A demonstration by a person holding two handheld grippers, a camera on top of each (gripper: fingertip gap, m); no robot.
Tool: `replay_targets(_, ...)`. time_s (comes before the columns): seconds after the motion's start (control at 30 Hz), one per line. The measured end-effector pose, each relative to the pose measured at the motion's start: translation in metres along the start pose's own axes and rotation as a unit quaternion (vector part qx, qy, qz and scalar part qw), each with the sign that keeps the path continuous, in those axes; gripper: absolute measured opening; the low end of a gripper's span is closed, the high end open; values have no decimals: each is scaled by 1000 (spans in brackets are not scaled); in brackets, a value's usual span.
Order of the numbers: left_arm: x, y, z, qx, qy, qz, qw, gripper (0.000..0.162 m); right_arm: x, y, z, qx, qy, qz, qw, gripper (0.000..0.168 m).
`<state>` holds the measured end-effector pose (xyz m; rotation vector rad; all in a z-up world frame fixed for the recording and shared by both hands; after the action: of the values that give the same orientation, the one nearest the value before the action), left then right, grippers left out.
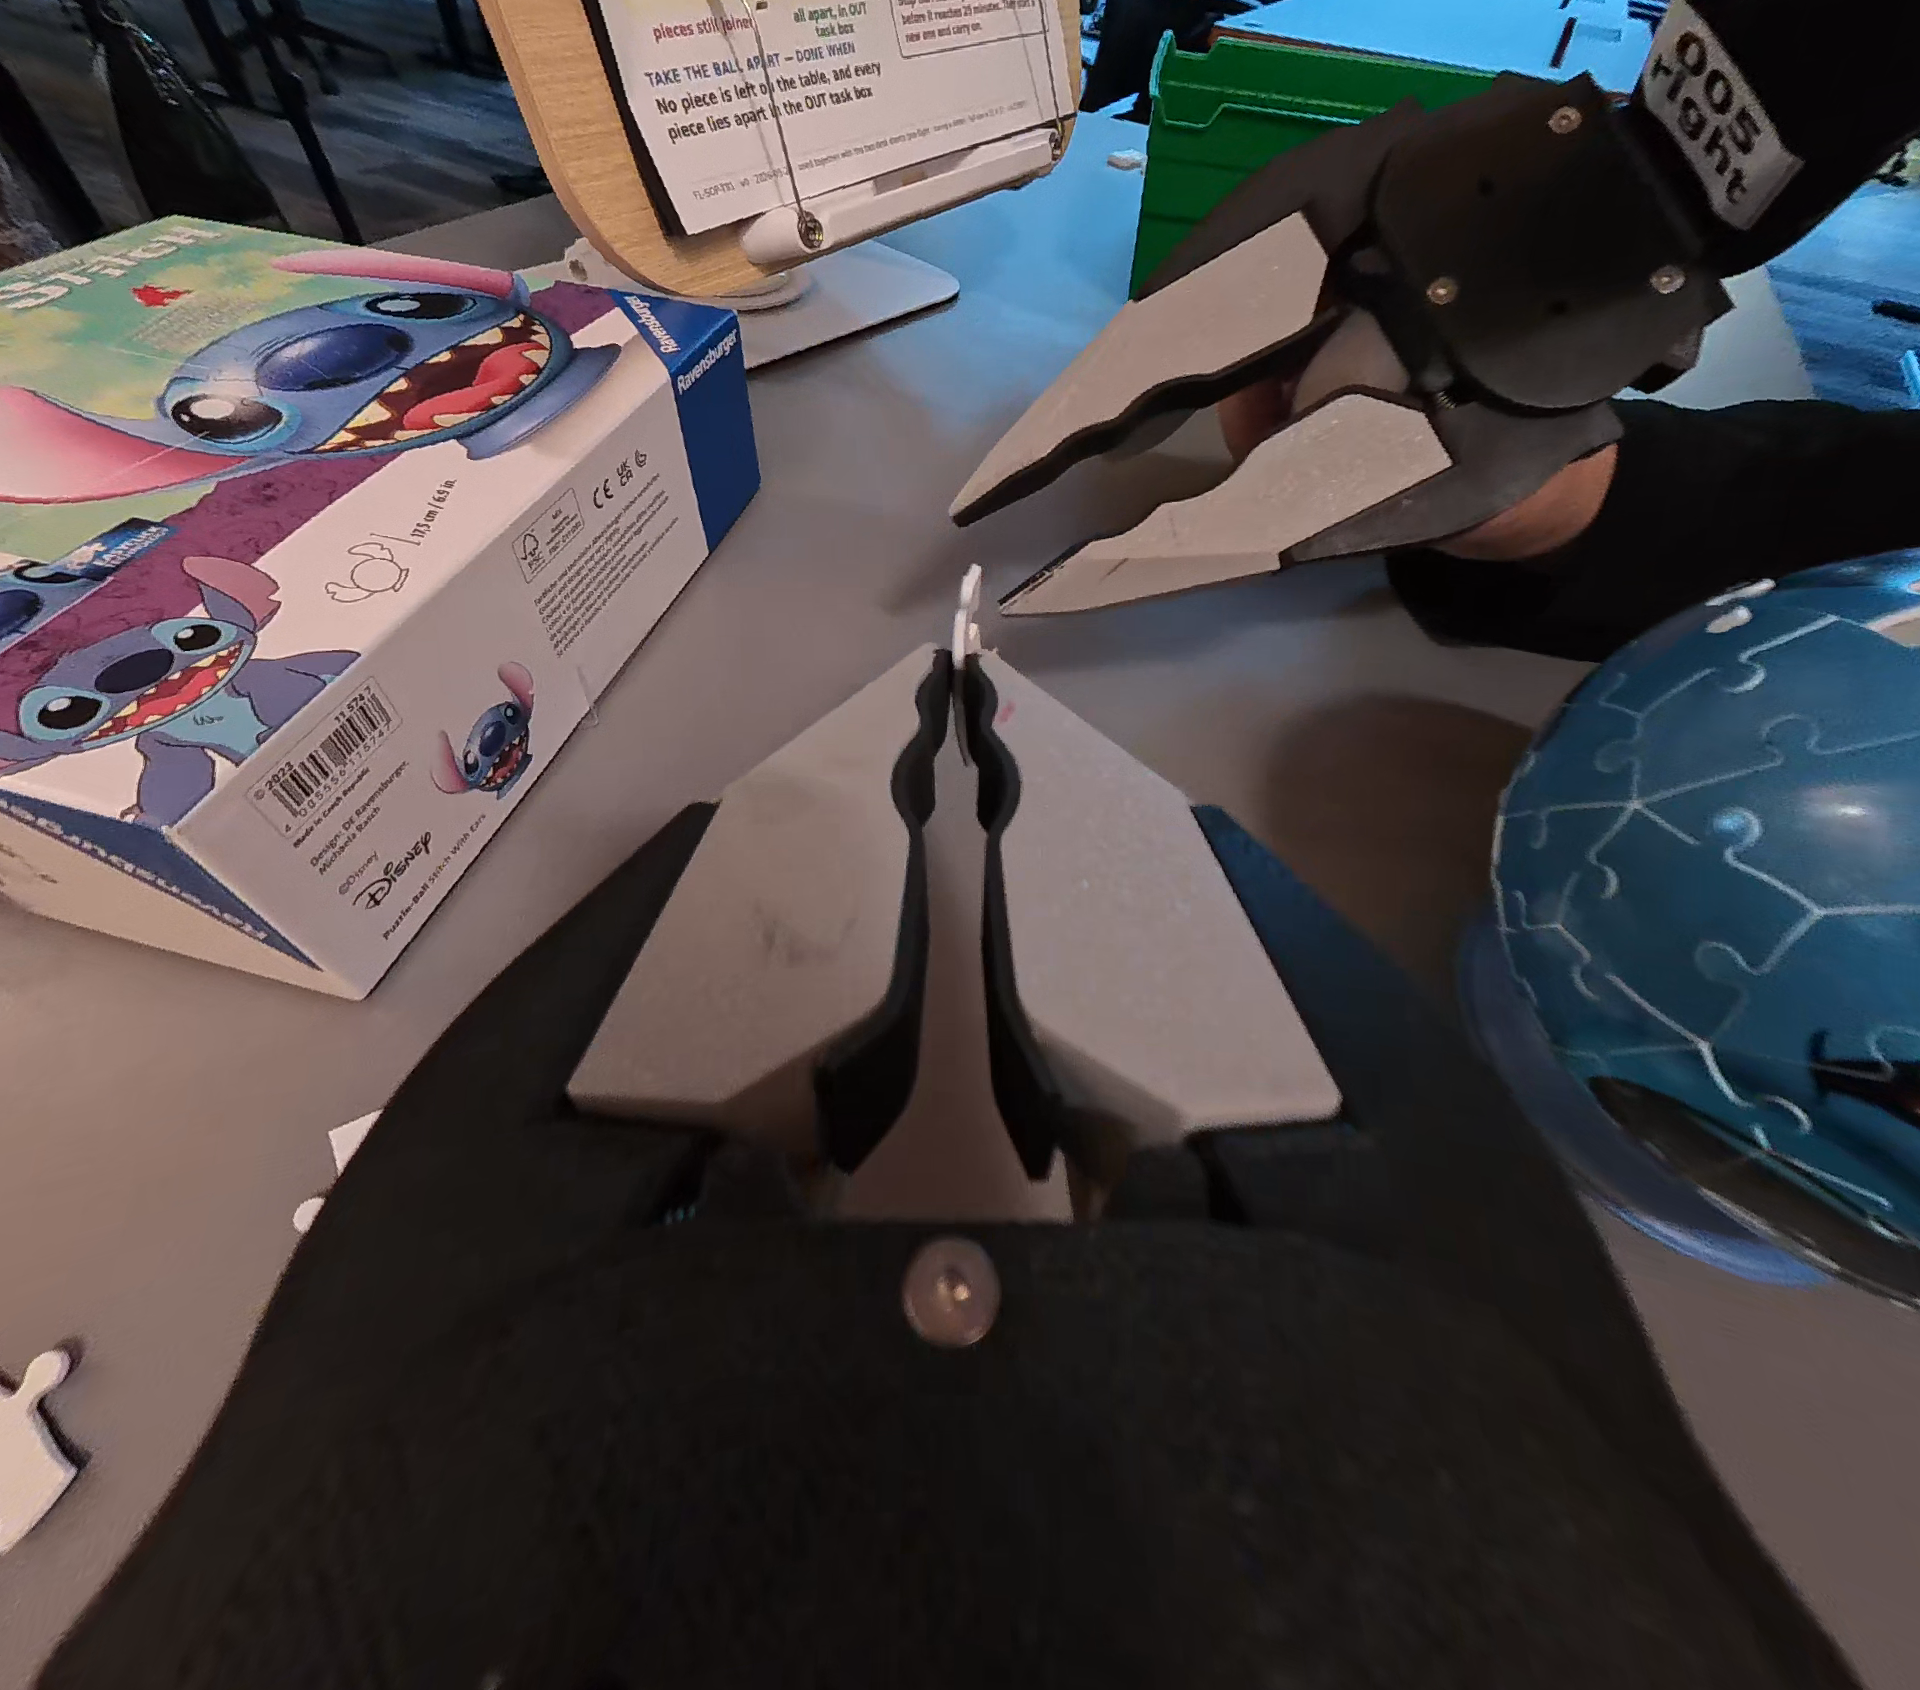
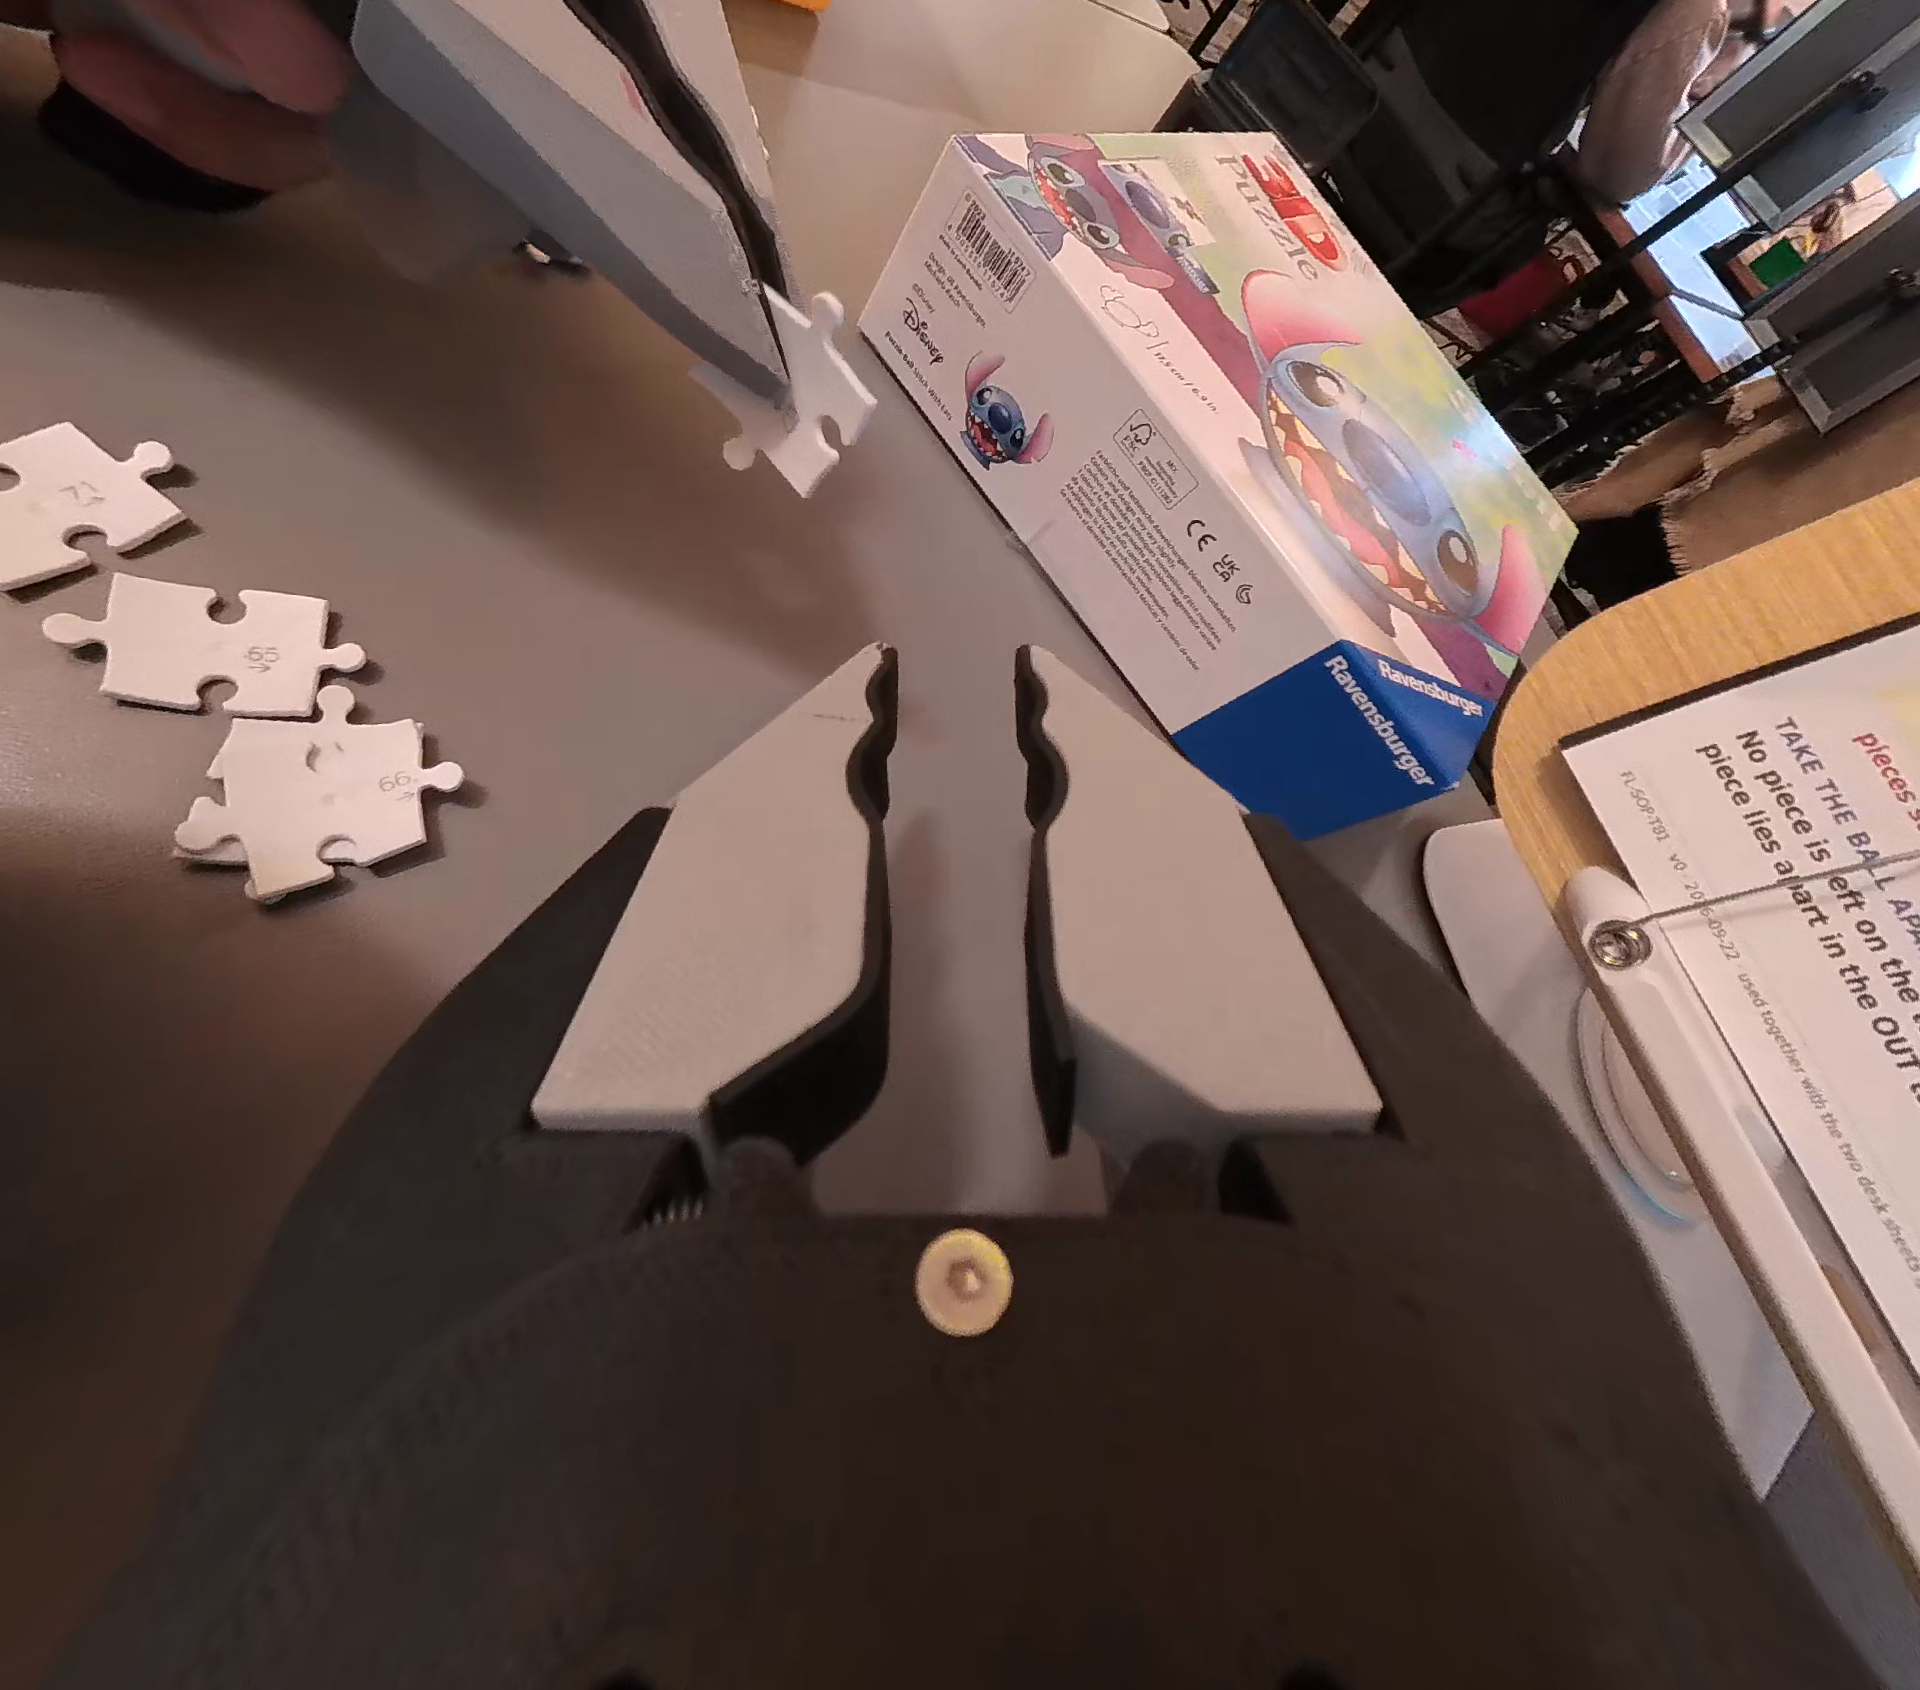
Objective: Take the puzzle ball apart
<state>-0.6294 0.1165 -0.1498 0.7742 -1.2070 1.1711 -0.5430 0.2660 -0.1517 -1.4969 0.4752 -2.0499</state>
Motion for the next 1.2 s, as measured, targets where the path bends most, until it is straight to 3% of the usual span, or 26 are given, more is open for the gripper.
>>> replay_targets(0.27, -1, -2, -2, 11, 13, -24, 1000, 0, 1, 2, 0, 15, -2, -7, 1000, 19)
replay_targets(0.43, -1, -8, -2, 32, 37, -81, 996, 0, 5, 5, 8, 93, -30, -49, 994, 20)
replay_targets(0.77, -5, -46, -9, 6, 92, -298, 950, 0, 17, 7, 27, 205, -105, -119, 966, 14)
replay_targets(0.83, -5, -48, -10, 11, 88, -304, 949, 0, 19, 9, 30, 211, -112, -110, 965, 2)
replay_targets(1.17, 21, -69, 10, 38, 32, -240, 970, 0, 27, -7, 57, 179, -145, -146, 962, 0)
replay_targets(1.2, 23, -73, 15, 35, 32, -218, 975, 5, 25, -11, 61, 177, -146, -157, 960, 0)
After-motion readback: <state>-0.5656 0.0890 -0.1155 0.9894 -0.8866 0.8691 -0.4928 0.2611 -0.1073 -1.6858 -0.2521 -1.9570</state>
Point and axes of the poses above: each gripper's, where its closed fingertips meet, z back along the fingers, x out of its top, y = z × x across the jaws, the point moved 9 cm from there along z, back along the fingers, and after that the axes turned 13 degrees about -x, right-handed, at the moved point
